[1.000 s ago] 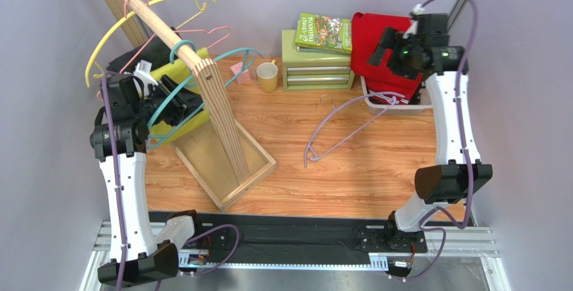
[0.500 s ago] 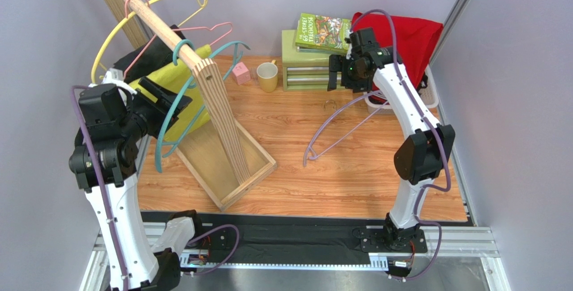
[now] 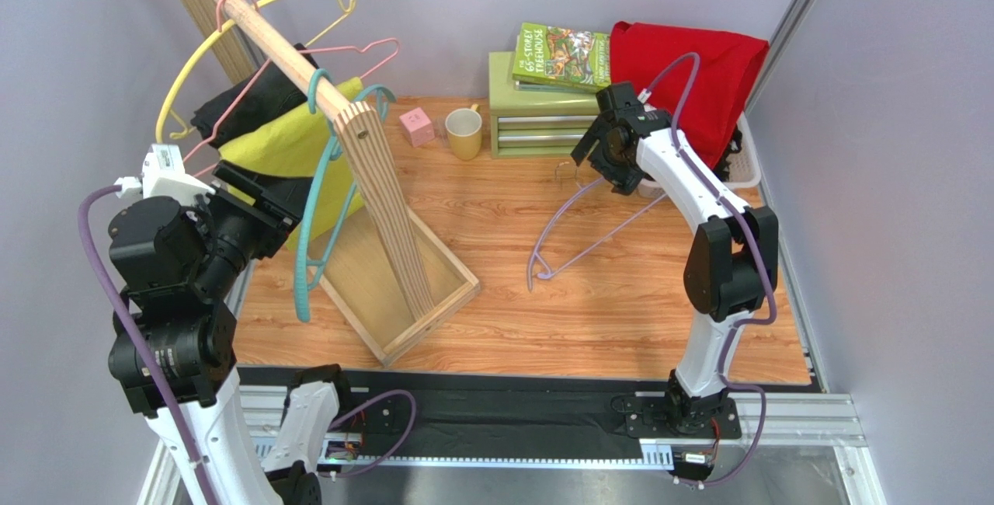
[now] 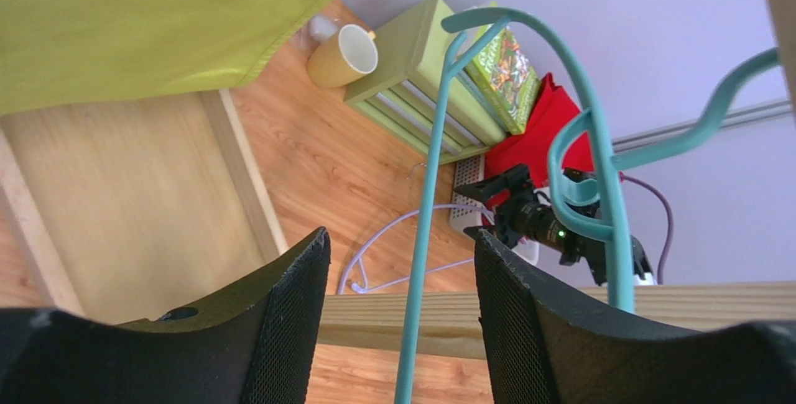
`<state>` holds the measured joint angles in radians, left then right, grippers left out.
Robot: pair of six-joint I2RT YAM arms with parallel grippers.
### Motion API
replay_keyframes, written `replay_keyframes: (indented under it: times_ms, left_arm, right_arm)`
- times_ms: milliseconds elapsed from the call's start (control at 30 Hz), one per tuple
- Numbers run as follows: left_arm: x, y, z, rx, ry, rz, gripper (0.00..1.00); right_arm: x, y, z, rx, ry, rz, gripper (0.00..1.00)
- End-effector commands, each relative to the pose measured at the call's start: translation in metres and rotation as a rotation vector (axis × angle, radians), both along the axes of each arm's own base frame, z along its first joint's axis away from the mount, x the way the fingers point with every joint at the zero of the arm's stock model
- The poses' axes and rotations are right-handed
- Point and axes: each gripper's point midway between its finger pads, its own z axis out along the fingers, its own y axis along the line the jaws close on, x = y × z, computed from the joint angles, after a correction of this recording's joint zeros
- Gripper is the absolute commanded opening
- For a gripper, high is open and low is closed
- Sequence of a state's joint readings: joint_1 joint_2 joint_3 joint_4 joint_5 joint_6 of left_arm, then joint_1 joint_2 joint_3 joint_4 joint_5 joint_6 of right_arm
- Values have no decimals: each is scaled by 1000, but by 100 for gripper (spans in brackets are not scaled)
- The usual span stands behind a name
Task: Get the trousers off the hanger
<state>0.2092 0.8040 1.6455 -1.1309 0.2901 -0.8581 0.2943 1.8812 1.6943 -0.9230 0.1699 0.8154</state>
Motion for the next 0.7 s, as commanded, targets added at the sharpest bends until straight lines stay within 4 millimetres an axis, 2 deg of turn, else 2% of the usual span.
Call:
replay_keyframes:
  times_ms: [0, 200, 300, 367, 667]
  left_arm:
    - [-8, -3, 22, 37, -111, -15, 66]
    - [-29, 2, 31, 80, -205, 37, 71]
    - [-37, 3, 42, 126, -253, 44, 73]
    - [-45, 2, 53, 171, -293, 36, 73]
    - [-71, -24, 106, 301, -533, -109, 72]
  right_arm:
    - [27, -7, 16, 64, -141, -270, 87]
    - [35, -18, 4, 68, -169, -409, 84]
    - [39, -19, 0, 87, -185, -460, 78]
    - [40, -20, -4, 94, -185, -497, 74]
    - [45, -23, -37, 57, -121, -578, 70]
